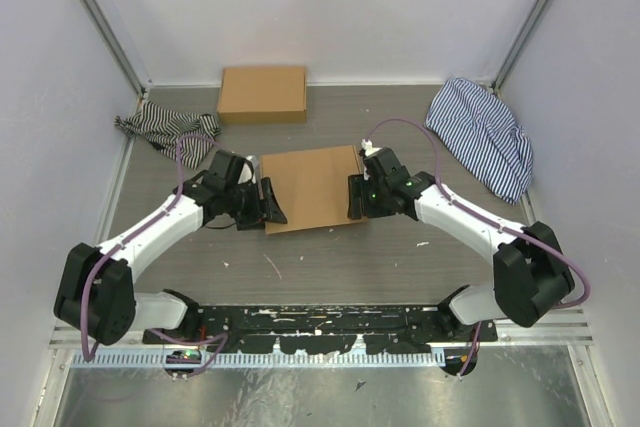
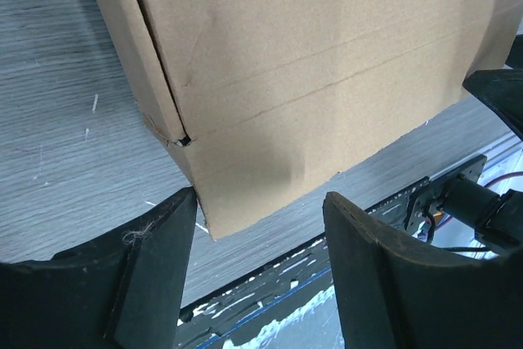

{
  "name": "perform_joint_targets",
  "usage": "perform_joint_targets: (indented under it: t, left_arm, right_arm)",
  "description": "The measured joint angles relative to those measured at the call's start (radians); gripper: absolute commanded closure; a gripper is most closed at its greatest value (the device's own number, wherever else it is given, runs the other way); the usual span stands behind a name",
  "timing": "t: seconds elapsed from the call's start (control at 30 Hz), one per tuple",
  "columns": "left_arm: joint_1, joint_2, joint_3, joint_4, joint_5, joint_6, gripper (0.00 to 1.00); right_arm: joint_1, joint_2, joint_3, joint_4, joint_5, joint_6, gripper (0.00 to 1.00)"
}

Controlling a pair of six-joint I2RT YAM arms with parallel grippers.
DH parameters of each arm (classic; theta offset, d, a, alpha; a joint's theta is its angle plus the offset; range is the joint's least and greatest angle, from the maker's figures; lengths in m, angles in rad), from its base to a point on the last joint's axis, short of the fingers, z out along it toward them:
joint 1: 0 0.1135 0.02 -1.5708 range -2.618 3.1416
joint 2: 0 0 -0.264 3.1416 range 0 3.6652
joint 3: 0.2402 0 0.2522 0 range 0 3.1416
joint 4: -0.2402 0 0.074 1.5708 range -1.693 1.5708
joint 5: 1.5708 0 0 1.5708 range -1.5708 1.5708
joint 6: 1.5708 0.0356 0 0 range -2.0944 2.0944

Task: Fold the paper box

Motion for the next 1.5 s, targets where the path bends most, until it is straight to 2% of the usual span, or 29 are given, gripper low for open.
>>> perform_joint_targets:
  t: [0.3,0.63,1.13,1.5]
  left_arm:
    - [0.004,-0.010,0.000,-0.005,0.031,-0.012,0.33]
    - [0.006,-0.010,0.000,-0.014,0.054,-0.015,0.33]
    - [0.006,0.011,0.000,-0.035,0.090,0.003,0.34]
    - [0.006,0.037,-0.010,0.008,0.143,-0.006,0.36]
  right_arm:
    - [-0.001,-0.006,0.011,-0.019,-0.001,0.000,0.38]
    - [-0.004,-0.015,0.019,-0.058,0.001,-0.002,0.33]
    - [-0.002,-0.015,0.027,-0.077,-0.014,-0.020,0.33]
    - [-0.002,-0.015,0.026,-0.067,0.067,-0.029,0.34]
